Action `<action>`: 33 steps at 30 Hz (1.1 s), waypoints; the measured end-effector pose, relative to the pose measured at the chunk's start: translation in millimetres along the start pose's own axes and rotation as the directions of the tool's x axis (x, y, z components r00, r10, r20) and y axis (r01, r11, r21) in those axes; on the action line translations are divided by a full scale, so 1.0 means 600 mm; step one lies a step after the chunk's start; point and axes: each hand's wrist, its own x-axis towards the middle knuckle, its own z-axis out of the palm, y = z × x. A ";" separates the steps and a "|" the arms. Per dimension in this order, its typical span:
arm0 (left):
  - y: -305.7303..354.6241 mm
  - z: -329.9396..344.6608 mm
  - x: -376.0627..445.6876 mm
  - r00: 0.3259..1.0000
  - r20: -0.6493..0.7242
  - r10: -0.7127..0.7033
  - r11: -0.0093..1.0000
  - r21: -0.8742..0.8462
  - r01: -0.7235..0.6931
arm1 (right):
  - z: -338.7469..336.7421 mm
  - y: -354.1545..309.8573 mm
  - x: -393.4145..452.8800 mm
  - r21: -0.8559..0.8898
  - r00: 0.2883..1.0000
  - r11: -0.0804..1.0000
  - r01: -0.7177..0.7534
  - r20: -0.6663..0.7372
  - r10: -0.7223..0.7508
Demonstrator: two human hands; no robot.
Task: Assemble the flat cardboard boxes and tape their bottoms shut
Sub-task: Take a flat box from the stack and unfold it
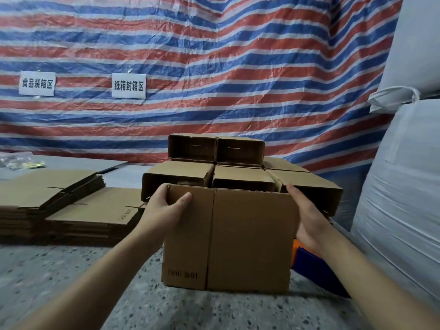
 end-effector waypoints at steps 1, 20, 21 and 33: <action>-0.001 0.000 0.000 1.000 0.003 -0.012 1.000 -0.013 0.012 | 0.001 0.000 0.003 0.029 1.000 0.999 -0.027 0.001 0.027; 0.013 0.051 0.041 0.955 0.018 -0.295 0.944 -0.147 0.295 | 0.057 -0.037 -0.038 -0.078 0.968 0.989 -0.123 -0.227 0.103; 0.019 0.045 0.041 0.953 0.098 -0.288 0.941 -0.156 0.300 | 0.067 -0.039 -0.039 -0.076 0.965 0.992 -0.105 -0.247 0.083; -0.009 0.020 0.024 0.905 0.339 -0.256 0.863 -0.342 0.372 | 0.106 0.002 -0.053 0.162 0.969 0.978 -0.128 -0.188 0.158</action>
